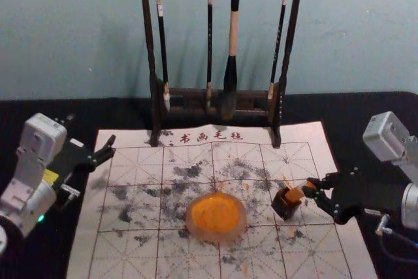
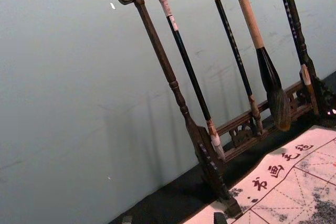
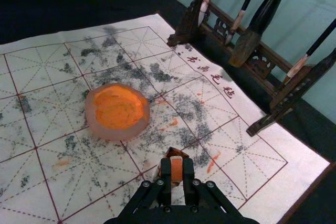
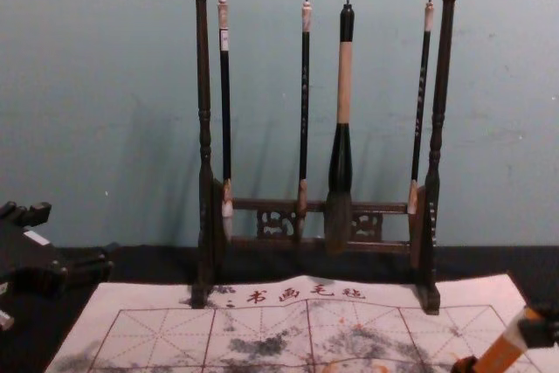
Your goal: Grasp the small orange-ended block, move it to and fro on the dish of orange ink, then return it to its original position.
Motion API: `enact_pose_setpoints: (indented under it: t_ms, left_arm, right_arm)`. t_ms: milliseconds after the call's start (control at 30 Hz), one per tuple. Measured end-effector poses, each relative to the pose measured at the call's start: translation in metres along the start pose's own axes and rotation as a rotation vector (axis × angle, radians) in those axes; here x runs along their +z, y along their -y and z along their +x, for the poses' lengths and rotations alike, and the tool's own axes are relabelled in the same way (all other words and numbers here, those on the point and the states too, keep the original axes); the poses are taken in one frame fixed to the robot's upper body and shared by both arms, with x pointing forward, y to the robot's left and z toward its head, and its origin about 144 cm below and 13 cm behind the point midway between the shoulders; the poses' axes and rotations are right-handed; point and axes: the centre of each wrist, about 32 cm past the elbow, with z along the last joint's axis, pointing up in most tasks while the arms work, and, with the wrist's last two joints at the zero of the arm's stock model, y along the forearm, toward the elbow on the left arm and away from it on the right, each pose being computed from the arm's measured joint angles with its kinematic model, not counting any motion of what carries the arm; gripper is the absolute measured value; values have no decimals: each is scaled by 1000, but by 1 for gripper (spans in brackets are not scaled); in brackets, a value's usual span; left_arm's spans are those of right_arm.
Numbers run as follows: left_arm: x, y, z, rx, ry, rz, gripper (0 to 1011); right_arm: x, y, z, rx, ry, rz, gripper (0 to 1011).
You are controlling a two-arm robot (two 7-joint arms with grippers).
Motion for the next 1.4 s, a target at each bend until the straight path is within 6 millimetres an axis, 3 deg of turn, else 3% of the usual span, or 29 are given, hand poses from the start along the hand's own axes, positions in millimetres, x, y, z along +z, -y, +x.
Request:
enact_pose_setpoints:
  t_ms: [1400]
  left_arm:
    - [0, 0, 0, 0, 0, 0, 1001]
  right_arm:
    - [-3, -27, 9, 30, 0, -76, 100]
